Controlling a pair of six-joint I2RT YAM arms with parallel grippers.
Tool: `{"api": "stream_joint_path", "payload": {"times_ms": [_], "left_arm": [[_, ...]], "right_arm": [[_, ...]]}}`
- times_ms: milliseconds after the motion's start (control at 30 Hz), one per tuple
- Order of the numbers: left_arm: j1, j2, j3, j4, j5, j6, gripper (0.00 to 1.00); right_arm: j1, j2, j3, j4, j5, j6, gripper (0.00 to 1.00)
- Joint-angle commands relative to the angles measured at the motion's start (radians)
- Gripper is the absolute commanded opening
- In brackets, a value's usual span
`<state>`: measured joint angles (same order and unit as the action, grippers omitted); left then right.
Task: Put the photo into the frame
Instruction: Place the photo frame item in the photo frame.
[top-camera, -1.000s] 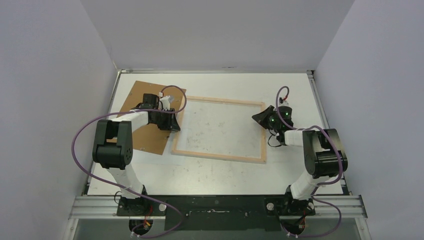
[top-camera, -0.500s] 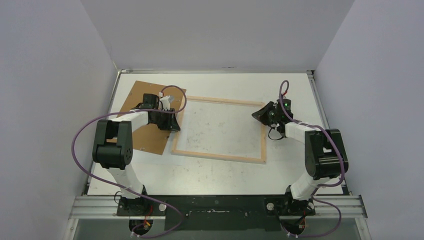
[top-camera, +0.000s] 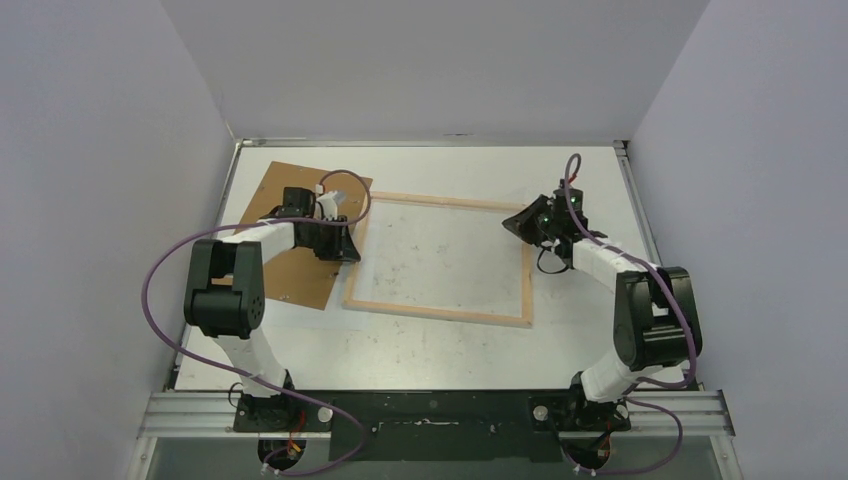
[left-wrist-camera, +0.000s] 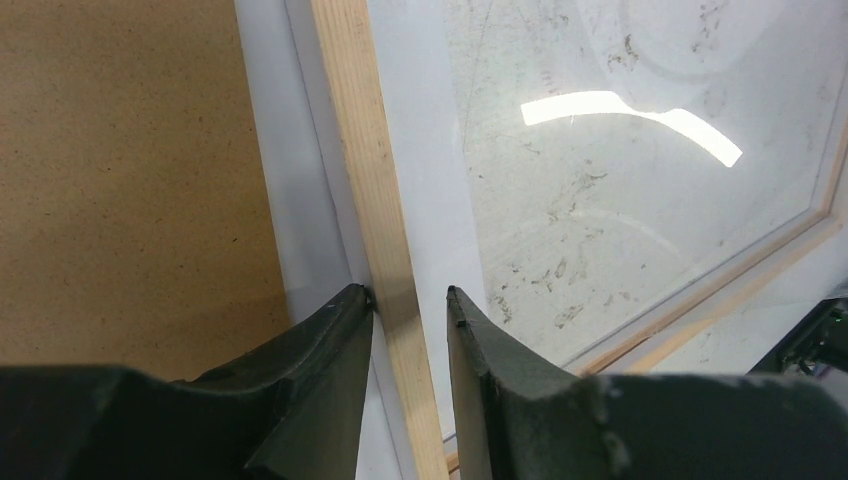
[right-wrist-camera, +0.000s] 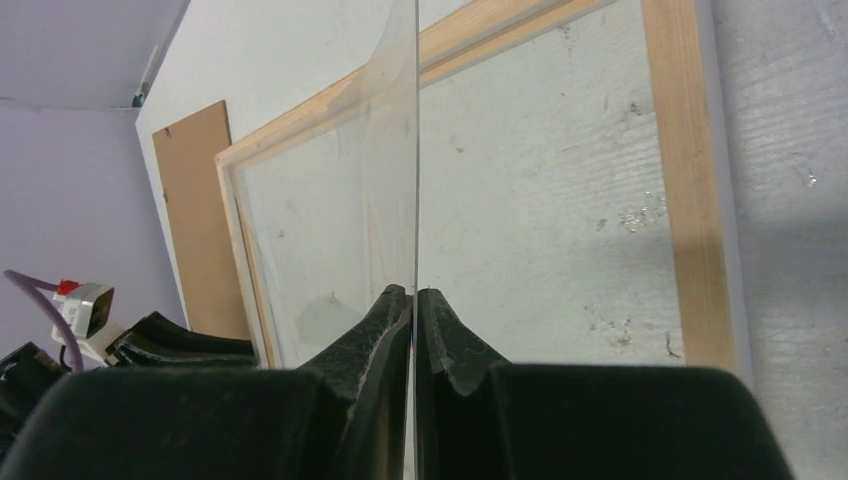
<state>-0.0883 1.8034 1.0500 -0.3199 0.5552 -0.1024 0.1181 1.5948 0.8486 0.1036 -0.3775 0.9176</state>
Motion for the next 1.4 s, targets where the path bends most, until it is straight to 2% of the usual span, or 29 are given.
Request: {"api": "stream_joint_path", "payload": {"times_ms": [0,267,733,1133,1367], "left_arm": [[0.027,-0.055,0.027,0.011,0.111,-0.042,0.32],[0.05,-0.078,0.003,0.058,0.127,-0.065,0.36],[0.07,-0.066,-0.016,0.07,0.121,-0.058,0.36],[0.07,-0.059,-0.019,0.067,0.121,-0.051,0.35],[0.069,-0.058,-0.023,0.072,0.122,-0.054,0.35]], "right_arm": [[0.016,-0.073,0.062,-0.025,-0.003,0.027,0.05],[0.022,-0.093,0.096,-0.024,-0.003,0.078,0.05],[0.031,-0.14,0.127,0.061,-0.056,0.196,0.05],[0.023,-0.172,0.073,0.135,-0.09,0.305,0.05],[0.024,-0.164,0.071,0.123,-0.093,0.314,0.05]]}}
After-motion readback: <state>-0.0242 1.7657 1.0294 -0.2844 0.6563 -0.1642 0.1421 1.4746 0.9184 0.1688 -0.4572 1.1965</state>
